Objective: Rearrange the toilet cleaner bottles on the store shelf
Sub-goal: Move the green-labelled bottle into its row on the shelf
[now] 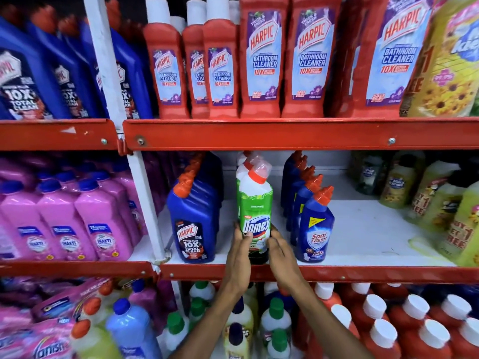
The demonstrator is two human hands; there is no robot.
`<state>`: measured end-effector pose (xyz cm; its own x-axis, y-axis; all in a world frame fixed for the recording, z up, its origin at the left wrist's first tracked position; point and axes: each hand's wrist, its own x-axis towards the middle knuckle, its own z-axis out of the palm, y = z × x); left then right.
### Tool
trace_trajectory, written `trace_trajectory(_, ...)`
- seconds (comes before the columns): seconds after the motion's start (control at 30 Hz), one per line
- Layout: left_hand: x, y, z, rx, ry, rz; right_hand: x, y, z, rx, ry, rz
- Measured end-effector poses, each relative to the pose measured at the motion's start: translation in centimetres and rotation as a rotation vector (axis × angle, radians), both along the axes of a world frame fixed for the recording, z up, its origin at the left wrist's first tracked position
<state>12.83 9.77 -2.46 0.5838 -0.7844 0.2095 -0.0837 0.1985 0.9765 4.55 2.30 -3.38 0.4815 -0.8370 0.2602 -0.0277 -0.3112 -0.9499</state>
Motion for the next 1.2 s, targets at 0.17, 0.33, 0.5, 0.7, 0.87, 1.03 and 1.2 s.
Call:
trace_trajectory(0.17, 0.5, 0.9, -0.6, 0.002, -0.037, 0.027, -0.3, 1.6, 0.4, -0.056, -0.077, -0.109)
trace_trajectory(0.33, 2.2, 5.9, -0.9, -0.251, -0.192, 0.452, -0.1, 5.3, 0.8, -0.264, -0.350, -0.414)
trace_trajectory(0.5, 6.8, 8.4, -0.8, -0.278, -0.184, 0.613, 4.2, 7.2, 0.8, -0.219, -0.157, -0.102)
trace_trajectory(0.7, 11.3, 7.6, -1.3, 0.020, -0.156, 0.324, 9.1, 7.4, 0.1, -0.262, 0.027, 0.023)
trace_trajectory(0.87, 12.5, 8.1, -1.6, 0.014, -0.249, 0.298, 10.1, 7.3, -0.8, -0.353, 0.040, -0.040)
trace_trajectory(1.03, 12.4, 8.3, -1.3, -0.026, -0.255, 0.315, 9.8, 7.1, -0.6, -0.315, 0.070, -0.011)
trace_trajectory(1.2, 12.4, 8.4, -1.5, -0.013, -0.317, 0.356, 10.0, 7.0, -0.7, -0.276, 0.084, -0.015)
